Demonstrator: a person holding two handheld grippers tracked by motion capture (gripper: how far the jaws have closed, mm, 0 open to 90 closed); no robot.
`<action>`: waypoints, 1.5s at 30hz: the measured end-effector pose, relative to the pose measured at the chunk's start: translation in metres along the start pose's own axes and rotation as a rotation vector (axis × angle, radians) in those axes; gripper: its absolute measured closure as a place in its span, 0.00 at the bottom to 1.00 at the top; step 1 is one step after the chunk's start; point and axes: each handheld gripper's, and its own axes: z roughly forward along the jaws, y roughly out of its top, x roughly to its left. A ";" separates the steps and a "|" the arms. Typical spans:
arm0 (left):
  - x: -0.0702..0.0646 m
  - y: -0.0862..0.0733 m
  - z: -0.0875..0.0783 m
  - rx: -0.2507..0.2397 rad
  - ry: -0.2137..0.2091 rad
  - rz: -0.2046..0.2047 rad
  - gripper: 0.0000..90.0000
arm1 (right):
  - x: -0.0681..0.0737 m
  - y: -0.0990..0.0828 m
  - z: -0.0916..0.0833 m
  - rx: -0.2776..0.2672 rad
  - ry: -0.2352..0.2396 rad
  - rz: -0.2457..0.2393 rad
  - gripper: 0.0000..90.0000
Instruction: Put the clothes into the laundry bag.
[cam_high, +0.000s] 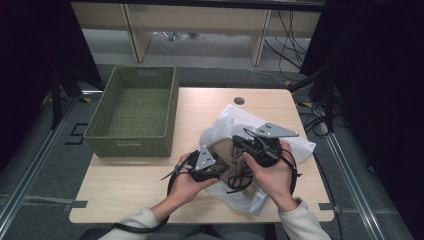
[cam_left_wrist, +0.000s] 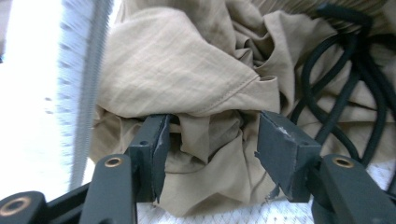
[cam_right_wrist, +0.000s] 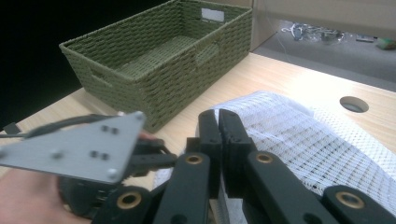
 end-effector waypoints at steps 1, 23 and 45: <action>-0.002 0.001 -0.006 -0.009 0.000 0.015 0.50 | 0.000 0.000 0.000 -0.005 0.004 0.000 1.00; -0.051 0.012 -0.017 -0.057 -0.198 0.075 0.47 | -0.004 0.000 0.002 -0.012 -0.004 -0.033 1.00; -0.083 0.015 0.000 -0.054 -0.293 0.140 0.57 | -0.001 0.000 0.002 0.011 -0.011 -0.019 1.00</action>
